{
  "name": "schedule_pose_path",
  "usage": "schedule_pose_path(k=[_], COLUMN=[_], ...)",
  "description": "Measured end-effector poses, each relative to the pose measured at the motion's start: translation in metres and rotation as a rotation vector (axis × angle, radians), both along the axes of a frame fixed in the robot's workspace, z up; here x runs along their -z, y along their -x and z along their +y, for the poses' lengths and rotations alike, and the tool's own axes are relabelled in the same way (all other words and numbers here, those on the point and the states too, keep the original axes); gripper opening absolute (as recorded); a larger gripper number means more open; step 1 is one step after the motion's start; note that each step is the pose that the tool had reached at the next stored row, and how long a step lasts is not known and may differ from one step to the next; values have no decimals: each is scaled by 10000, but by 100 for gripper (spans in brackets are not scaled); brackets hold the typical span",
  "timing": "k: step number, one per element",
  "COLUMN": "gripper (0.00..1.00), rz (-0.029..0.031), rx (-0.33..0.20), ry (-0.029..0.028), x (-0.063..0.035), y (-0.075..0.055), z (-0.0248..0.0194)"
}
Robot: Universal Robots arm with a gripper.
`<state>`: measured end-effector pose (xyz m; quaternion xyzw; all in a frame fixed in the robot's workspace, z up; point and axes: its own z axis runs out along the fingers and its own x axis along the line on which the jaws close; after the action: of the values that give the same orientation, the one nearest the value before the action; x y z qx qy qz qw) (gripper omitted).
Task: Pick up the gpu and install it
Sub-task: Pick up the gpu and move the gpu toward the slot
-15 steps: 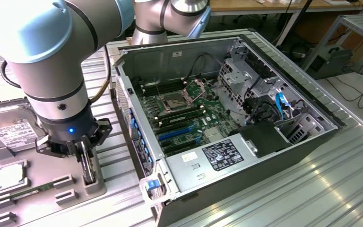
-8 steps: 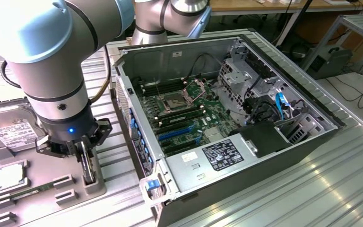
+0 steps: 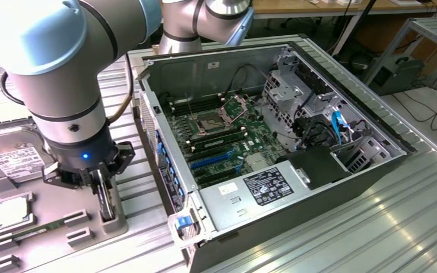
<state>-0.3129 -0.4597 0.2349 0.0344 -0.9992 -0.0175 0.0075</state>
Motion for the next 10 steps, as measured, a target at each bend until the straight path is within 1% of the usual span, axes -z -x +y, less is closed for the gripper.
schedule_pose_path(k=[5,10], gripper=[28,28], rz=[0,-1], rx=[0,0], ry=[-6,-7], x=[-65,-89], y=[0,0], z=[0,0])
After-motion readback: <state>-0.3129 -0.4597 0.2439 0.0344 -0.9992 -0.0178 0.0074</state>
